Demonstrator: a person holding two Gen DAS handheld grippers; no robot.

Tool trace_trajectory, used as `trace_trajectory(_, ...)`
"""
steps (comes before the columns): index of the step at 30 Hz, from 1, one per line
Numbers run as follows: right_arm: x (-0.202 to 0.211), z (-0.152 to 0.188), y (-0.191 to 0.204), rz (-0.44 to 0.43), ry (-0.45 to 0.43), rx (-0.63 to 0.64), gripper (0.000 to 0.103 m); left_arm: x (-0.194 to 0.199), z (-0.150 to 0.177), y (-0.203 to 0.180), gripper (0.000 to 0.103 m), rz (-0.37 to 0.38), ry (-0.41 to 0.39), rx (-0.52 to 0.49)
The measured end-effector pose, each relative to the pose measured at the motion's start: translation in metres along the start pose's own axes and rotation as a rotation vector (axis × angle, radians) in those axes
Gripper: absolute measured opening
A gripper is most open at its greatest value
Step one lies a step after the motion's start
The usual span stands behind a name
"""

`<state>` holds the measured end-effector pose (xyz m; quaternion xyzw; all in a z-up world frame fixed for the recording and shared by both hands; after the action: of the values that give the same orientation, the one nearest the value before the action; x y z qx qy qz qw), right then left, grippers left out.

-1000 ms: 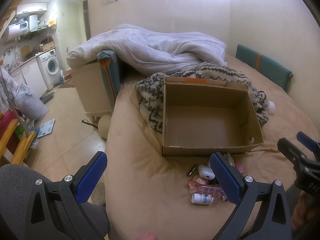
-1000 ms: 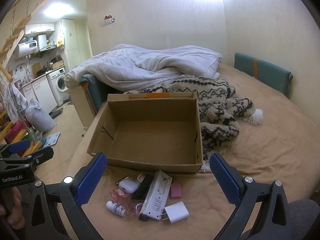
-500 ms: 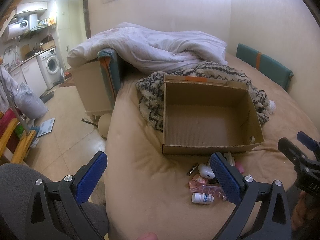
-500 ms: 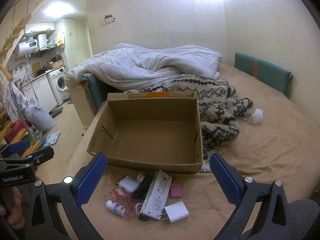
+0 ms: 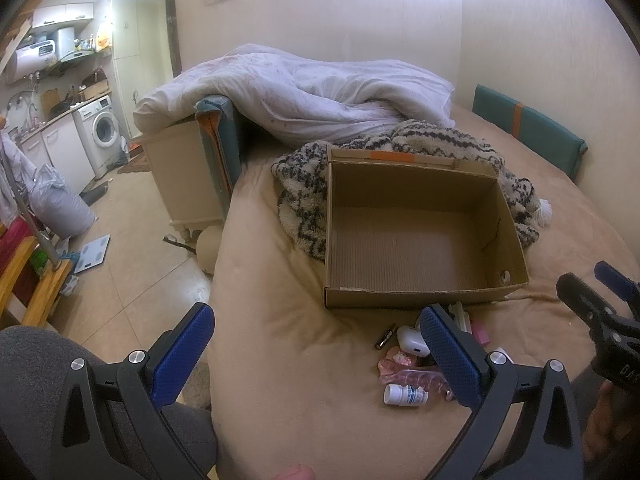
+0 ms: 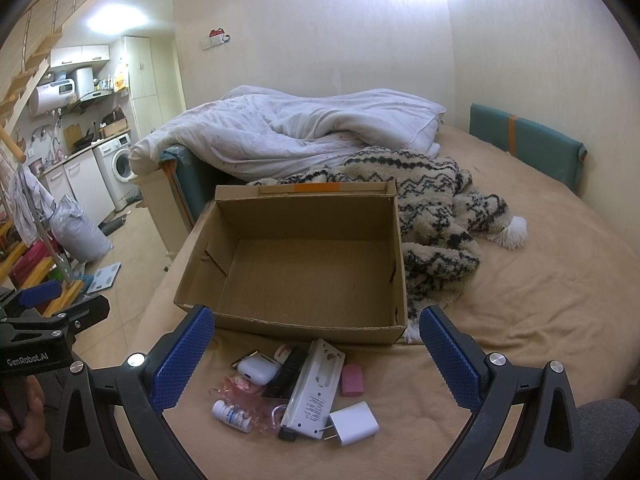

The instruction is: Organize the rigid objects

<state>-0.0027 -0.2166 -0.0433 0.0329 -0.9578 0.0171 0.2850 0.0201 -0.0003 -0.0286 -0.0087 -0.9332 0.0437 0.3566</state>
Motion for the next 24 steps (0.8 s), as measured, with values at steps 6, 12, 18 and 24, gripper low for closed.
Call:
trace_trajectory(6,-0.005,0.003,-0.013,-0.023,0.026,-0.075,0.103,-0.006,0.005,0.001,0.103,-0.015,0.031,-0.005)
trace_trajectory(12,-0.036,0.014,-0.033,-0.079,0.174,-0.19,0.103,-0.045,0.024,-0.012,0.103,-0.017,0.247,-0.075)
trace_trajectory(18,-0.053,0.032,-0.05,-0.11,0.292,-0.309,0.103,-0.101,0.066,-0.037,0.091,0.056,0.583,-0.087)
trace_trajectory(24,-0.054,0.037,-0.058,-0.12,0.312,-0.362,0.103,-0.128,0.099,-0.07,0.089,0.088,0.72,-0.191)
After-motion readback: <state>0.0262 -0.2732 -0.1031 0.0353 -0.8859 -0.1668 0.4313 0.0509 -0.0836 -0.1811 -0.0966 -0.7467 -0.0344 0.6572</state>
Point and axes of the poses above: each gripper's, at about its wrist camera, not at the fingertips, and x roughly against the way its jaws point, y to its left, z to its underside, the point moved 3 cm from there along -x, roughly the way its jaws point, and after that the axes turned 8 degrees about x, right-handed, at the moved point
